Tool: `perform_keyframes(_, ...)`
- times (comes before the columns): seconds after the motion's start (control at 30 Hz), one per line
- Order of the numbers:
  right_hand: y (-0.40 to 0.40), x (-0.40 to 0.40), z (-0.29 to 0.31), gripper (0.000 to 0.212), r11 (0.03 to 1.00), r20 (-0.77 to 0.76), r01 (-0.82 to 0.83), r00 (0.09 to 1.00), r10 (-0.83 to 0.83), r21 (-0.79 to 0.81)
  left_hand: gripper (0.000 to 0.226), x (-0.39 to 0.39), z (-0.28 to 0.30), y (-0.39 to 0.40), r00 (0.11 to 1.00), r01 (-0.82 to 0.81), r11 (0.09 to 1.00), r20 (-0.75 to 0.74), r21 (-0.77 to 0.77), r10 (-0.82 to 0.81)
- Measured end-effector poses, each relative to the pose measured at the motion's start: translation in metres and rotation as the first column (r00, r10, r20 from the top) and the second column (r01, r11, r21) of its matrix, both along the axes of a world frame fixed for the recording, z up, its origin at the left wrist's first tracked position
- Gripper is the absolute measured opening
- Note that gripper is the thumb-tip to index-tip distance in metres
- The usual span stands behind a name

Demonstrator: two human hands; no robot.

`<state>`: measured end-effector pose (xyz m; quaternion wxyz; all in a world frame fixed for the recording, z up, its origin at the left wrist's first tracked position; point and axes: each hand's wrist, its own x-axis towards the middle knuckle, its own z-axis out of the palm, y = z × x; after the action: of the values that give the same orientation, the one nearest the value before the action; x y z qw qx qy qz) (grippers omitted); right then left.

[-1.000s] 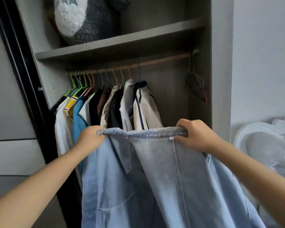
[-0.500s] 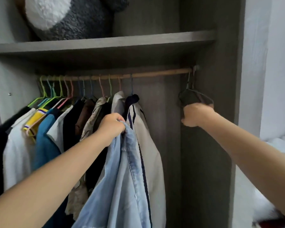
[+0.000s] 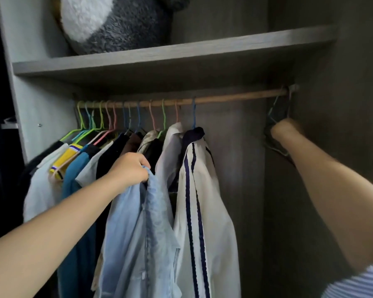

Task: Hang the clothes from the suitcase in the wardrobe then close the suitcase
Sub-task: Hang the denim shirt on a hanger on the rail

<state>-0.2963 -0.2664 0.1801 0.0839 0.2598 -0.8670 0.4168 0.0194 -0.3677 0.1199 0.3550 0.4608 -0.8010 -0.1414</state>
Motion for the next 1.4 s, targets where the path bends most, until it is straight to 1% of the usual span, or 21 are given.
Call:
perform_keyframes(0.07, -0.009, 0.003, -0.002, 0.037, 0.989, 0.036, -0.096, 0.994, 0.101, -0.112, 0.032, 0.0, -0.001, -0.003, 1.0, -0.03, 1.0, 0.0, 0.004, 0.03)
perform_keyframes(0.13, -0.021, 0.01, -0.009, 0.034, 0.949, 0.03, -0.146, 0.987, 0.161, -0.281, 0.031, -0.001, -0.001, -0.006, 0.999, -0.054, 0.999, -0.002, 0.003, 0.054)
perform_keyframes(0.27, -0.047, 0.037, -0.039, 0.018, 0.788, 0.061, -0.267, 0.932, 0.359, -0.554, 0.028, -0.003, -0.002, -0.005, 0.997, -0.072, 0.997, -0.004, 0.012, 0.072)
perform_keyframes(0.3, -0.051, 0.041, -0.048, 0.022, 0.751, 0.065, -0.294, 0.911, 0.407, -0.592, 0.028, -0.004, -0.003, -0.003, 0.997, -0.076, 0.997, -0.005, 0.014, 0.076)
perform_keyframes(0.37, -0.05, 0.055, -0.068, 0.033, 0.694, 0.083, -0.339, 0.863, 0.498, -0.635, 0.027, -0.005, -0.003, 0.0, 0.996, -0.085, 0.996, -0.006, 0.021, 0.085)
perform_keyframes(0.43, -0.036, 0.072, -0.097, 0.038, 0.598, 0.157, -0.374, 0.743, 0.651, -0.709, 0.027, -0.005, -0.005, 0.007, 0.995, -0.104, 0.994, -0.001, 0.017, 0.104)
perform_keyframes(0.53, -0.018, 0.096, -0.151, 0.034, 0.487, 0.181, -0.453, 0.565, 0.805, -0.747, 0.028, -0.005, -0.005, 0.017, 0.992, -0.127, 0.992, 0.006, 0.015, 0.127)
perform_keyframes(0.57, -0.018, 0.1, -0.169, 0.032, 0.471, 0.186, -0.497, 0.519, 0.834, -0.729, 0.028, -0.003, -0.006, 0.022, 0.988, -0.152, 0.988, 0.022, 0.011, 0.152)
perform_keyframes(0.67, -0.026, 0.101, -0.198, 0.027, 0.484, 0.213, -0.599, 0.467, 0.858, -0.638, 0.029, 0.003, -0.009, 0.033, 0.979, -0.197, 0.98, 0.06, 0.013, 0.196)
perform_keyframes(0.73, -0.032, 0.096, -0.193, 0.022, 0.519, 0.2, -0.581, 0.524, 0.828, -0.626, 0.029, 0.007, -0.012, 0.041, 0.969, -0.226, 0.974, 0.106, 0.003, 0.225)
perform_keyframes(0.77, -0.037, 0.093, -0.189, 0.015, 0.542, 0.163, -0.577, 0.578, 0.8, -0.611, 0.028, 0.009, -0.013, 0.045, 0.96, -0.244, 0.97, 0.145, -0.004, 0.242)
perform_keyframes(0.8, -0.041, 0.093, -0.186, 0.007, 0.58, 0.107, -0.591, 0.644, 0.758, -0.56, 0.024, 0.014, -0.015, 0.05, 0.945, -0.268, 0.963, 0.192, -0.011, 0.265)
perform_keyframes(0.83, -0.042, 0.089, -0.182, 0.008, 0.656, 0.044, -0.602, 0.721, 0.692, -0.455, 0.018, 0.014, -0.016, 0.052, 0.934, -0.273, 0.962, 0.235, -0.011, 0.268)
perform_keyframes(0.87, -0.042, 0.092, -0.184, 0.014, 0.697, -0.022, -0.622, 0.752, 0.659, -0.357, 0.011, 0.019, -0.018, 0.059, 0.912, -0.302, 0.953, 0.284, -0.019, 0.295)
perform_keyframes(0.93, -0.034, 0.096, -0.187, 0.017, 0.727, -0.099, -0.639, 0.764, 0.637, -0.252, 0.009, 0.021, -0.021, 0.067, 0.878, -0.314, 0.949, 0.368, -0.04, 0.306)
perform_keyframes(1.03, -0.011, 0.106, -0.194, 0.027, 0.726, -0.161, -0.653, 0.757, 0.633, -0.216, 0.009, 0.026, -0.027, 0.076, 0.864, -0.307, 0.951, 0.41, -0.03, 0.292)
perform_keyframes(1.13, 0.008, 0.113, -0.191, 0.046, 0.754, -0.113, -0.655, 0.754, 0.647, -0.052, 0.012, 0.038, -0.029, 0.084, 0.88, -0.3, 0.954, 0.389, 0.01, 0.273)
perform_keyframes(1.17, 0.015, 0.116, -0.19, 0.048, 0.76, -0.08, -0.65, 0.759, 0.647, -0.021, 0.013, 0.044, -0.03, 0.089, 0.881, -0.291, 0.956, 0.394, 0.018, 0.261)
perform_keyframes(1.27, 0.041, 0.124, -0.184, 0.04, 0.801, 0.026, -0.588, 0.804, 0.594, -0.11, 0.023, 0.061, -0.032, 0.103, 0.889, -0.241, 0.966, 0.42, 0.095, 0.181)
perform_keyframes(1.33, 0.061, 0.133, -0.183, 0.027, 0.801, -0.021, -0.586, 0.808, 0.588, -0.119, 0.024, 0.075, -0.03, 0.113, 0.911, -0.169, 0.963, 0.406, 0.211, 0.072)
perform_keyframes(1.4, 0.083, 0.145, -0.184, 0.015, 0.766, -0.108, -0.641, 0.766, 0.634, -0.053, 0.025, 0.09, -0.027, 0.124, 0.918, -0.113, 0.95, 0.397, 0.292, -0.012)
